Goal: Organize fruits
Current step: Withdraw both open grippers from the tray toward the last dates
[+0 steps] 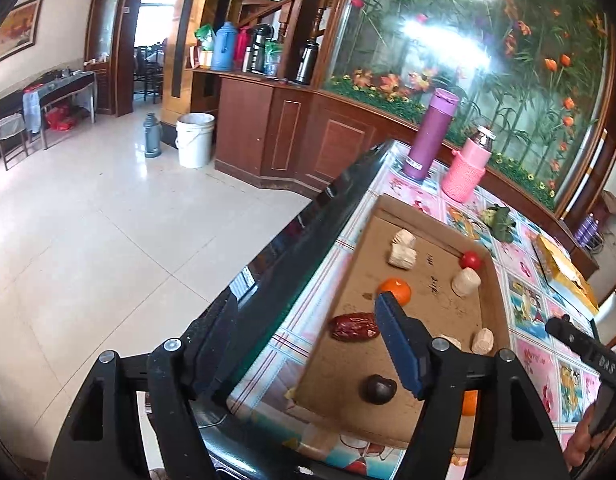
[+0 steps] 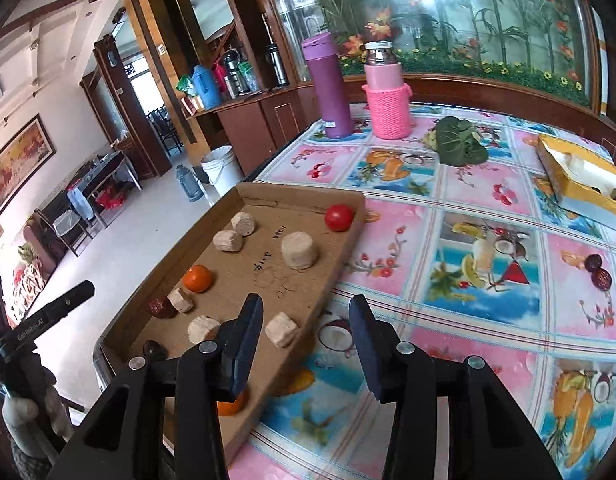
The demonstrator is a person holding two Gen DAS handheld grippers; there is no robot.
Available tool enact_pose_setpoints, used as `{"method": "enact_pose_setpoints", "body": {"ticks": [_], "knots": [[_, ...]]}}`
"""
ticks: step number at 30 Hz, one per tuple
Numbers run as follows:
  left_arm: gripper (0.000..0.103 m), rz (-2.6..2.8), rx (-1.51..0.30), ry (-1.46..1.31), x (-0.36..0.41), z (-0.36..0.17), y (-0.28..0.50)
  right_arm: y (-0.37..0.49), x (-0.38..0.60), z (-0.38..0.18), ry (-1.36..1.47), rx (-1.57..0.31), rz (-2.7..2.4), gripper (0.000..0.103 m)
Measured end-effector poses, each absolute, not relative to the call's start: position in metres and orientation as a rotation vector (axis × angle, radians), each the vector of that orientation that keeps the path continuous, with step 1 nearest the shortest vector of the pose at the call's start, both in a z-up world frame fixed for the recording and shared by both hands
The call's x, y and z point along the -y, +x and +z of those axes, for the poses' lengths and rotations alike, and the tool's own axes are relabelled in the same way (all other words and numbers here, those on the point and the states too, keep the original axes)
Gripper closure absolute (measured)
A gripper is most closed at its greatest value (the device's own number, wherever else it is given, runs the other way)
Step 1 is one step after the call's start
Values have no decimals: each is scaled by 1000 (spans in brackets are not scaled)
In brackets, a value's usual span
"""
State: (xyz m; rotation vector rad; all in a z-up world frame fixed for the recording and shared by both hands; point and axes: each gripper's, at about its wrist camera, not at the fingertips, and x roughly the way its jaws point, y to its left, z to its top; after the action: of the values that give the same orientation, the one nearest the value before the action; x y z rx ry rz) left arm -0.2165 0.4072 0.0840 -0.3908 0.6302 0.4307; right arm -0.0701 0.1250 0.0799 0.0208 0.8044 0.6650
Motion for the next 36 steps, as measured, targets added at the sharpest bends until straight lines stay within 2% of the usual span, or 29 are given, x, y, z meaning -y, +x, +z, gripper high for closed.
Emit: {"method": "enact_pose_setpoints", "body": {"ticks": [5,8,13,15,36], "knots": [[32,439,-637,-356,-395,88,-212,-88,-111,72,-3,-800,631,51],[31,430,-644,-315,-381,90,-206,-97,-107,69,-20,-785,623,47],[15,449,-643,-229,-350,93,-195,-108,-106,65,-44,-768,620,45],[13,455,-646,-204,-340,92,-190,-111,-105,62,-48,-767,617,42],[13,475,-679,-15,-273,85,-168,-125,-98,49,-46,-782,600,37]]}}
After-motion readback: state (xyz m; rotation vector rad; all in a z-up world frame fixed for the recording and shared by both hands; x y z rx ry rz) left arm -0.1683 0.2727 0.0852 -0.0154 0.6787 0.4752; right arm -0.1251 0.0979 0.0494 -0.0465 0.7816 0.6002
